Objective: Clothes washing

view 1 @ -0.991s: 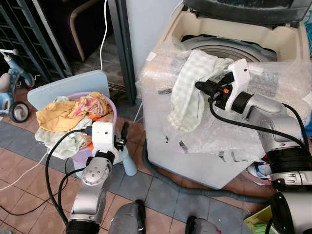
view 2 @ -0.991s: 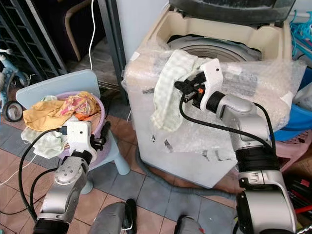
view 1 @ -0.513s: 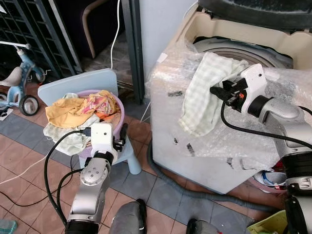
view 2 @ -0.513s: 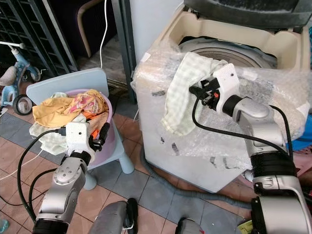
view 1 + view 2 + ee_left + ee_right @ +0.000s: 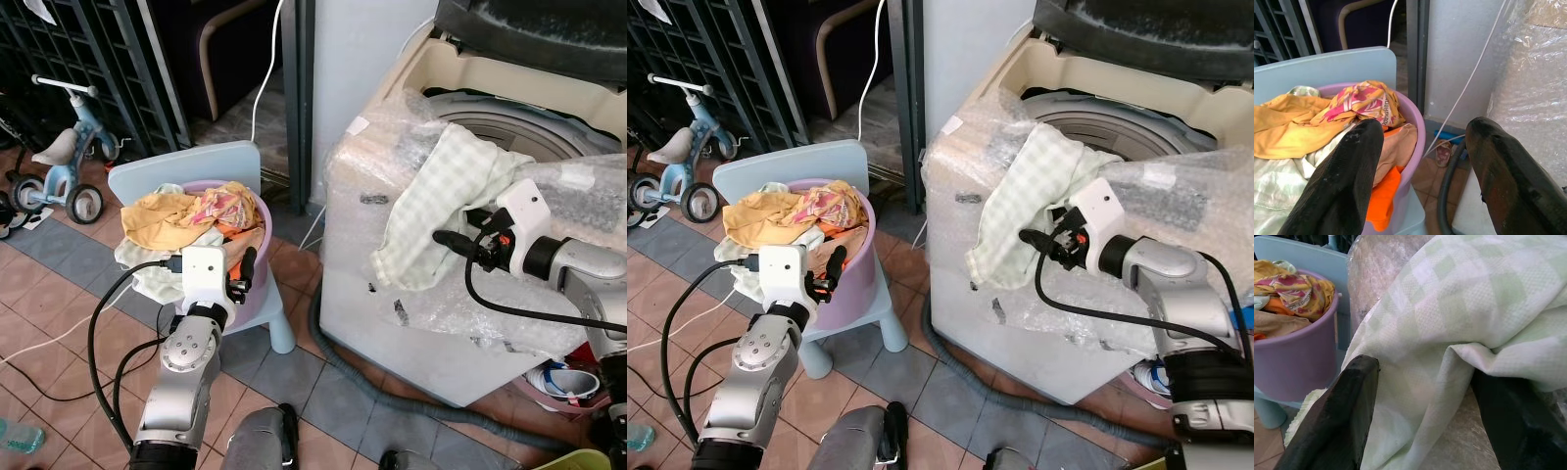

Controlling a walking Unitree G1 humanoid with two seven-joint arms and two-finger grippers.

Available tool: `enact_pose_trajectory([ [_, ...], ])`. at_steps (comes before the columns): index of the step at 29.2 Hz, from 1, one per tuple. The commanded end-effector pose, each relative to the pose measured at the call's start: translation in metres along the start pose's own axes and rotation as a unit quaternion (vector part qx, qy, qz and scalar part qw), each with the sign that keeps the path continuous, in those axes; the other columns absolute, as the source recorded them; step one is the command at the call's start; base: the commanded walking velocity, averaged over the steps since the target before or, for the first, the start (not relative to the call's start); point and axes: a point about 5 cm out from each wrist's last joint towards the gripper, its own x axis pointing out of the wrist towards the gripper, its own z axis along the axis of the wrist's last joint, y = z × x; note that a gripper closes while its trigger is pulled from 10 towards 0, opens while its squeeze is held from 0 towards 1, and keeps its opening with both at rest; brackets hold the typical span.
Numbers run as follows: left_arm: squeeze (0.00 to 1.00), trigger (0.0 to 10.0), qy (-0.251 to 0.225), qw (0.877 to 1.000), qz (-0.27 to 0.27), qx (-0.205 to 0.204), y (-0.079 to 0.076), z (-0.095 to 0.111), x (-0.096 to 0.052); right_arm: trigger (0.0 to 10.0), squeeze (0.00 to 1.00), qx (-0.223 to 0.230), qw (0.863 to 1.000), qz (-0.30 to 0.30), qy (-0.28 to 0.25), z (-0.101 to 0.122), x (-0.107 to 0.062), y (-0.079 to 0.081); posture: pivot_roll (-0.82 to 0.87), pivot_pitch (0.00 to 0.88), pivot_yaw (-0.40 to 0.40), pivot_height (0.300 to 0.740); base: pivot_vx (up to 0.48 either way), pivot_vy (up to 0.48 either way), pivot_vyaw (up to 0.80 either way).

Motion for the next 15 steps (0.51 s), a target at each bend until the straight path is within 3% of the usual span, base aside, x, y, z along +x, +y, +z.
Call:
enact_pose_trajectory([
  [1, 0.0, 10.0, 0.009, 1.0, -0.005, 0.005, 0.0, -0.003, 0.001, 10.0, 1.0, -0.008, 0.991, -0.125, -0.05, 0.02, -0.015, -0.035, -0.05, 0.055, 0.063, 0.74, 0.0, 0.0, 0.0],
  [4, 0.0, 10.0, 0.009, 1.0, -0.006, 0.005, 0.0, -0.003, 0.001, 10.0, 1.0, -0.019, 0.985, -0.159, -0.065, 0.027, -0.014, -0.037, -0.05, 0.052, 0.063, 0.74, 0.0, 0.0, 0.0],
  [6, 0.0, 10.0, 0.008, 1.0, -0.005, 0.005, -0.001, -0.003, 0.001, 10.0, 1.0, -0.005, 0.986, -0.15, -0.072, 0.03, -0.011, -0.033, -0.04, 0.05, 0.063, 0.74, 0.0, 0.0, 0.0],
  [9, 0.0, 10.0, 0.008, 1.0, -0.005, 0.004, 0.0, -0.003, 0.001, 10.0, 1.0, 0.029, 0.997, -0.062, -0.038, 0.02, -0.004, -0.013, -0.04, 0.048, 0.061, 0.74, 0.0, 0.0, 0.0],
  [11, 0.0, 10.0, 0.009, 1.0, -0.004, 0.004, 0.001, -0.004, -0.001, 10.0, 1.0, 0.045, 0.999, 0.017, -0.024, 0.006, -0.009, 0.004, -0.04, 0.048, 0.056, 0.74, 0.0, 0.0, 0.0],
  [15, 0.0, 10.0, 0.01, 1.0, -0.003, 0.004, 0.001, -0.004, -0.001, 10.0, 1.0, 0.049, 0.998, 0.046, 0.002, -0.014, -0.022, 0.011, -0.04, 0.048, 0.05, 0.74, 0.0, 0.0, 0.0],
])
